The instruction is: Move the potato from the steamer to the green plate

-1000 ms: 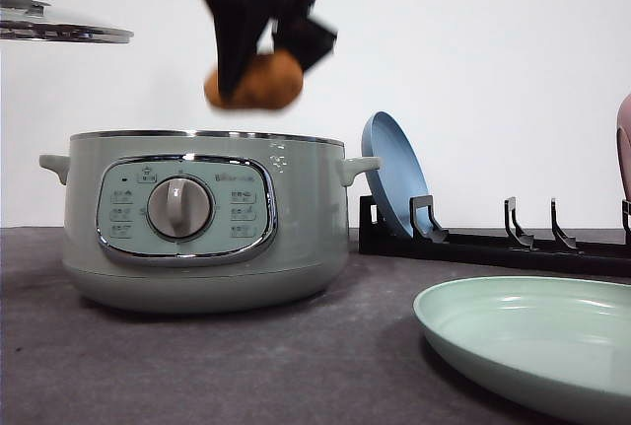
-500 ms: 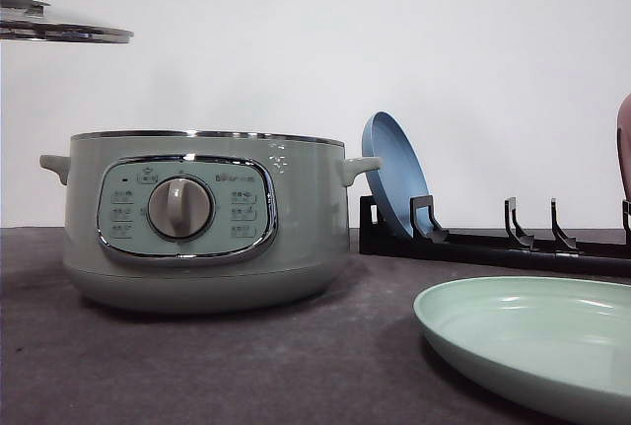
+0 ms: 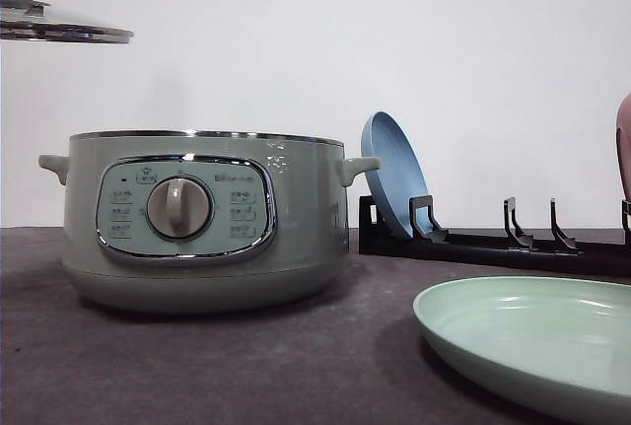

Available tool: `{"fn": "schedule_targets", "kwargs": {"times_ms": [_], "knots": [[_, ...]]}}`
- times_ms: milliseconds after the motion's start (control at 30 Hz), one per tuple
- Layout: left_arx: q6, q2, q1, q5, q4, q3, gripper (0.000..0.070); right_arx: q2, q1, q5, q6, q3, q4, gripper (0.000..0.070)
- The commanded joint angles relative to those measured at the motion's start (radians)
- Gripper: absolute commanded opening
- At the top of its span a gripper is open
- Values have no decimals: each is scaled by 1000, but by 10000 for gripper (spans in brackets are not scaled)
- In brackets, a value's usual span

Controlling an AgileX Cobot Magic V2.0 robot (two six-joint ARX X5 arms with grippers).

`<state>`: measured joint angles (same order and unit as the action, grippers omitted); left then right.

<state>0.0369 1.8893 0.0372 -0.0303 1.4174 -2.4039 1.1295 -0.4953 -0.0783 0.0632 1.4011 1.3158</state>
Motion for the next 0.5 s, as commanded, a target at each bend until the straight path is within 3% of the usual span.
{"fn": "schedule_targets", "kwargs": {"times_ms": [0, 200, 467], "knots": [[1, -19, 2, -3, 25, -47, 0, -26, -3, -4, -43, -84, -73, 247], [6, -19, 2, -3, 25, -47, 0, -83, -3, -75, -127, -352, -237, 247], [9, -19, 2, -3, 26, -47, 0, -78, -3, -78, -228, -644, -482, 247]]}}
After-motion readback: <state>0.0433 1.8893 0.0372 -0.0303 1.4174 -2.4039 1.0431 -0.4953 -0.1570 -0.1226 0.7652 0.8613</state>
